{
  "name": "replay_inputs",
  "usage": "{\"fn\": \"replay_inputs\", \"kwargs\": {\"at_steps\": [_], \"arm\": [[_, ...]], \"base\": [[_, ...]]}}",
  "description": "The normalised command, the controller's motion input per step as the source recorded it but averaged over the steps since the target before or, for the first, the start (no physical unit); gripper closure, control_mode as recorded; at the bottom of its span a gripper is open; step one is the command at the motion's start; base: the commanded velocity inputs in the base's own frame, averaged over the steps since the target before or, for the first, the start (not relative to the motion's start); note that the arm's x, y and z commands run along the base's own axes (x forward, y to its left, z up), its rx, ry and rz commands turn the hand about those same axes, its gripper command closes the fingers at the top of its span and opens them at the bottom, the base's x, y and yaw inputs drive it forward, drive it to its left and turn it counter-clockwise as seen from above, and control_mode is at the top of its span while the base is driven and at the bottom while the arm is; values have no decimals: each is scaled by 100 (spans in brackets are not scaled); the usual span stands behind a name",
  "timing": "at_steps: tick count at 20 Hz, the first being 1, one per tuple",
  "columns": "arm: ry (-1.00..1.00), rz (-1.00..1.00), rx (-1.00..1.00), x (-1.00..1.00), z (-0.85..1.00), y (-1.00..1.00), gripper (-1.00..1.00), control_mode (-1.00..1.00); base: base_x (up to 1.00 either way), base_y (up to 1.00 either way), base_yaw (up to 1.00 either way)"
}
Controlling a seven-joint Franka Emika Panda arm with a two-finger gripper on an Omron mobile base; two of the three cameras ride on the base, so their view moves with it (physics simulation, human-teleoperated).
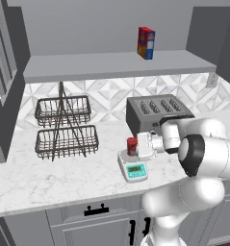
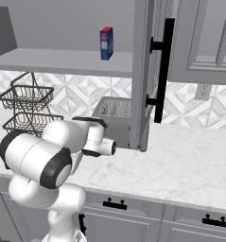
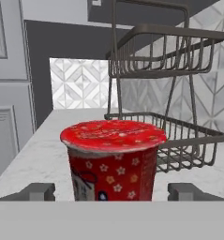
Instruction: Pick the yogurt and place it on the digital scale for weighing, and close the cabinet.
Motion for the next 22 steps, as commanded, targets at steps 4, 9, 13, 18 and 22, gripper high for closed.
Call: {"fn": "replay_inputs", "kwargs": {"at_steps": [4,9,13,18,22], "arm": [[-2,0,0,-25,0,0,-100,-100],[-2,0,0,-14,0,-10,-100,-100],[-9,0,0,-4,0,-24,-100,-100],[-5,0,0,0,0,-6,-100,-100],[0,-1,1,-1,0,-36,-100,-100]], "base": [[0,0,0],[0,0,0],[0,0,0],[0,0,0],[0,0,0]]}}
